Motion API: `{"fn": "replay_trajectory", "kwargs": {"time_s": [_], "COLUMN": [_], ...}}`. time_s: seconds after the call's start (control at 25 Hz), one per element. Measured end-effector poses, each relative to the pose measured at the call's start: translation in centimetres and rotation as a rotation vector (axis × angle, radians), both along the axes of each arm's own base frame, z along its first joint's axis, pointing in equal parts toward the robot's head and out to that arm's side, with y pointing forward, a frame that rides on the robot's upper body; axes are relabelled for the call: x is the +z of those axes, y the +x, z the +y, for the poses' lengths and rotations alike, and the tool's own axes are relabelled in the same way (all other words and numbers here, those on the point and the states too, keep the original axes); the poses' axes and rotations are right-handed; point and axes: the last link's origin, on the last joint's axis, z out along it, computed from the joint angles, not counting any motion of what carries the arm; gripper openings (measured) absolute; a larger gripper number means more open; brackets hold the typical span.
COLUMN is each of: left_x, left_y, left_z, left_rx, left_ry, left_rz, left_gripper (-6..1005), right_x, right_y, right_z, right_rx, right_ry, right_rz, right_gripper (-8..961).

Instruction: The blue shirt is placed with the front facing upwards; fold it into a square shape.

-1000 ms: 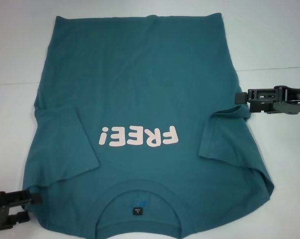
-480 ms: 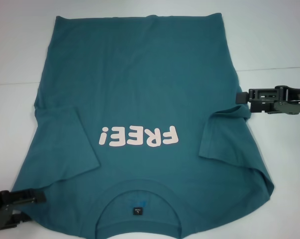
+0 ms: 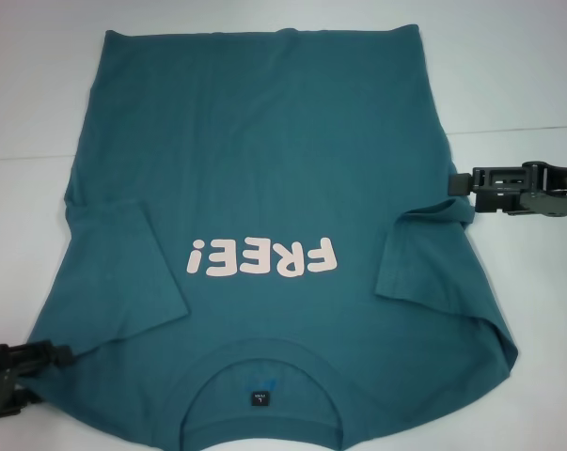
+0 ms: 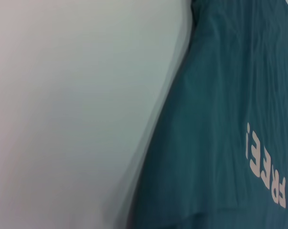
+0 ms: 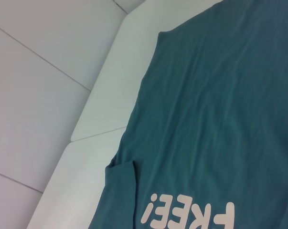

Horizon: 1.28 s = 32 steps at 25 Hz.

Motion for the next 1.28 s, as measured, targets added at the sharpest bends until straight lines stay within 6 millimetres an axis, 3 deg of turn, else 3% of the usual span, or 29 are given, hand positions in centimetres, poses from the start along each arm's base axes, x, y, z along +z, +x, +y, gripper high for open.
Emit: {"fn": "replay_trajectory", "kwargs": {"time_s": [1.2, 1.28], "left_x": [0.93, 0.93], "left_y": [-1.01, -1.03], "left_z": [0.78, 0.83], "left_rx": [0.057, 0.054], "left_ry": [0.085, 0.085], "left_rz": [0.023, 0.026], "left_gripper": [718, 646], "right_x": [0.03, 0.02], "right_y": [0.02, 0.01], "right_z": [-0.02, -0.03], "right_rx": [0.003, 0.003], "right_ry": [0.001, 0.000], "right_rz": [-0.001, -0.001], "right_gripper": [897, 897]}}
